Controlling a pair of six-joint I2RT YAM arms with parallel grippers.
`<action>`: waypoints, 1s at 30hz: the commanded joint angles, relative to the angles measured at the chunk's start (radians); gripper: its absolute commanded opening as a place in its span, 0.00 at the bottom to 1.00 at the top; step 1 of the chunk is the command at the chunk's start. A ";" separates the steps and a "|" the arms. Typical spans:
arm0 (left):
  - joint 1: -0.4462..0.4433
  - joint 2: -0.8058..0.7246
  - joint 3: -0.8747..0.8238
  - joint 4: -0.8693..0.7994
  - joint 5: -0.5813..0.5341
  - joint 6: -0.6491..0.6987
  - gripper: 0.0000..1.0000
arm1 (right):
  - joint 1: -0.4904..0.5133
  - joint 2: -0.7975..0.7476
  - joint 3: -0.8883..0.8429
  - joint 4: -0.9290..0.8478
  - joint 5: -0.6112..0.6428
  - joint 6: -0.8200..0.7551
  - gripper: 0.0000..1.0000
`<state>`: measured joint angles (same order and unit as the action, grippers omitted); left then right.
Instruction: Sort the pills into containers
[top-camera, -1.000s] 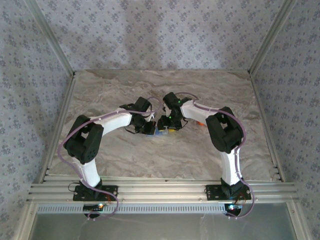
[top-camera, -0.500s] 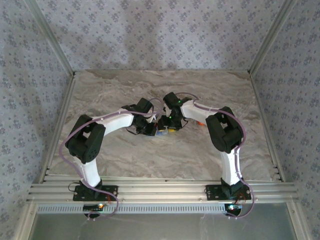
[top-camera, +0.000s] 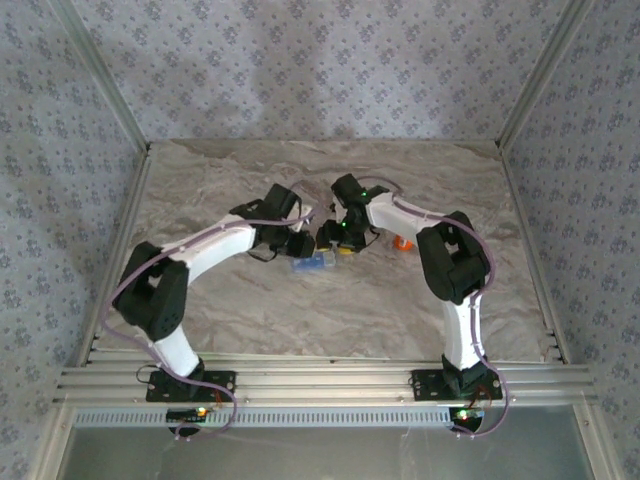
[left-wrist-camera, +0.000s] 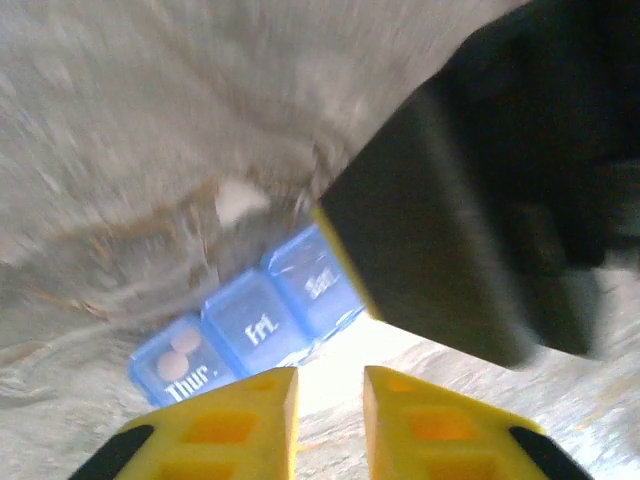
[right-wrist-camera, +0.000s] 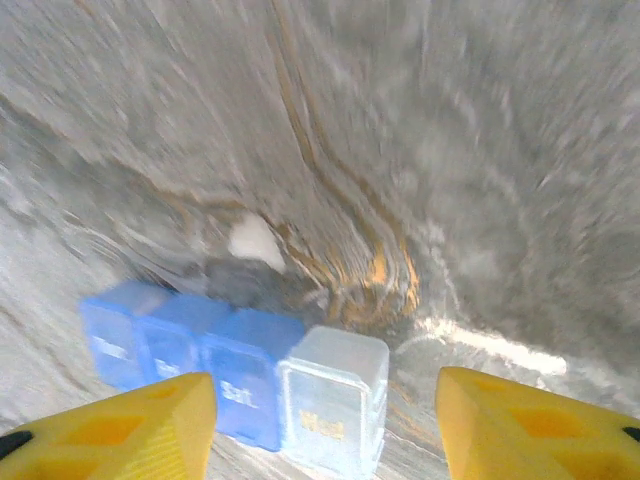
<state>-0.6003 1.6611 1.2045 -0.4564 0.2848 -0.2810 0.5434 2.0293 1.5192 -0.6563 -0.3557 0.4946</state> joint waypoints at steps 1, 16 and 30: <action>0.029 -0.113 0.056 0.093 -0.045 -0.002 0.38 | -0.036 -0.091 0.082 -0.026 -0.027 0.036 0.67; 0.216 -0.440 -0.182 0.462 -0.427 0.152 1.00 | -0.382 -0.495 -0.030 0.134 0.150 -0.017 1.00; 0.522 -0.721 -0.778 0.787 -0.545 0.208 1.00 | -0.583 -0.902 -0.791 0.761 0.676 -0.130 1.00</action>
<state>-0.1204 0.9386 0.4908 0.2474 -0.2283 -0.0784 -0.0326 1.1812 0.8078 -0.1219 0.1390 0.4301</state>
